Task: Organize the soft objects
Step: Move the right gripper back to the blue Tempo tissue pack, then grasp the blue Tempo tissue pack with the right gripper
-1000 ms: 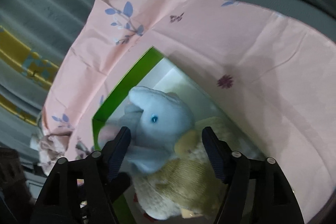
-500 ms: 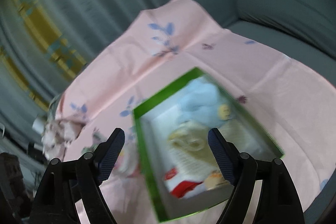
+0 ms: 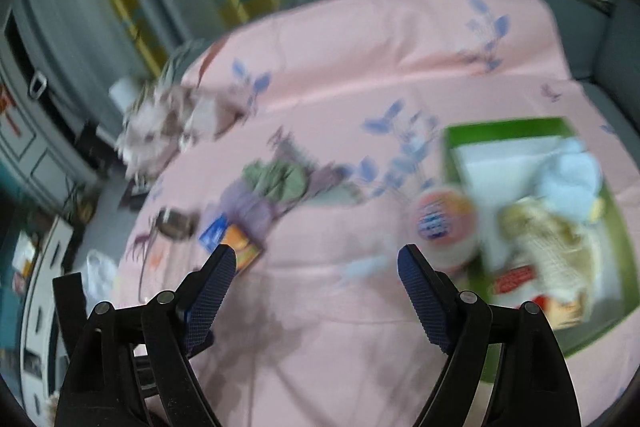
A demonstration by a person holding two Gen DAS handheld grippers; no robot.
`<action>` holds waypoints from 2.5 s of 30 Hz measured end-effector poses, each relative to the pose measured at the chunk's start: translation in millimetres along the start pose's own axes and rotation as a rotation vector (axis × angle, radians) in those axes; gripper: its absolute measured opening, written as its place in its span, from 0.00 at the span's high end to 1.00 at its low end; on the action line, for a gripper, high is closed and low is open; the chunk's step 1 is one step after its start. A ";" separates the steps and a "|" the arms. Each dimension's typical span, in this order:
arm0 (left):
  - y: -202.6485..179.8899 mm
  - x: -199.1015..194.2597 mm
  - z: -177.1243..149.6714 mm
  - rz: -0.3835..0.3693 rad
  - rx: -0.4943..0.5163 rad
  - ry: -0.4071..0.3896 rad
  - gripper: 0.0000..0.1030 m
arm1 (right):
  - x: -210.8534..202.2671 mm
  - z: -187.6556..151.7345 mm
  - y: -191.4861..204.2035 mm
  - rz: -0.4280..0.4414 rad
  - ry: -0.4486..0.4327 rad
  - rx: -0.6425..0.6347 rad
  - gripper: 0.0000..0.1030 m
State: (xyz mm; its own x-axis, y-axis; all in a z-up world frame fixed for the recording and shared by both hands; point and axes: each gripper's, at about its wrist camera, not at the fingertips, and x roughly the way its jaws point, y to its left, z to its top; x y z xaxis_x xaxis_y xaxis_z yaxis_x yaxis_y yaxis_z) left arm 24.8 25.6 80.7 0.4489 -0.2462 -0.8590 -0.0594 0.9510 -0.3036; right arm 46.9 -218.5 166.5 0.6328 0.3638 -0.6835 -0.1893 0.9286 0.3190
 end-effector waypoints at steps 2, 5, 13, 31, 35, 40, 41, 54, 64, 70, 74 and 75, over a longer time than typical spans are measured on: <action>10.8 11.7 0.1 -0.013 -0.043 0.025 0.18 | 26.3 -1.5 19.1 0.025 0.053 -0.038 0.19; 17.2 17.4 3.4 -0.021 -0.063 0.037 0.20 | 61.1 -1.1 43.0 0.055 0.116 -0.087 0.19; 26.3 15.5 7.7 -0.003 -0.083 0.026 0.47 | 138.3 5.3 79.2 0.107 0.218 -0.139 0.19; 32.3 17.6 10.8 0.053 -0.077 0.027 0.75 | 170.8 -15.0 77.2 0.121 0.274 -0.169 0.38; 31.3 15.8 9.4 0.048 -0.074 0.013 0.78 | 141.8 -21.3 59.7 0.110 0.337 -0.104 0.38; 27.0 15.2 6.5 0.053 -0.059 -0.003 0.84 | 123.0 -29.2 48.8 0.092 0.412 -0.072 0.38; 26.7 15.2 5.9 0.057 -0.058 -0.006 0.87 | 119.3 -33.8 47.4 0.089 0.418 -0.075 0.38; 18.5 6.1 1.1 -0.077 -0.071 -0.026 0.91 | 89.5 -43.3 35.1 0.124 0.360 -0.074 0.34; -19.4 23.7 -14.3 -0.286 -0.034 0.087 0.84 | 90.1 -37.9 25.9 0.181 0.333 -0.013 0.43; -26.4 35.2 -17.2 -0.247 -0.025 0.095 0.74 | 112.2 -42.5 20.5 0.182 0.384 0.017 0.45; -25.0 43.2 -15.3 -0.269 -0.051 0.098 0.72 | 129.4 -47.0 16.3 0.190 0.436 0.038 0.45; -25.1 44.9 -15.2 -0.273 -0.053 0.098 0.73 | 134.0 -48.7 15.3 0.190 0.449 0.043 0.45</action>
State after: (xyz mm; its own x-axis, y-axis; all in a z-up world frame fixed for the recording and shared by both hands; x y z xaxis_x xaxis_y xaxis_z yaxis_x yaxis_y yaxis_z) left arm 32.9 -12.1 43.5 0.3668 -0.5106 -0.7776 0.0044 0.8369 -0.5474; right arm 92.2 -152.0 47.8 0.2021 0.5305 -0.8232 -0.2327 0.8425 0.4858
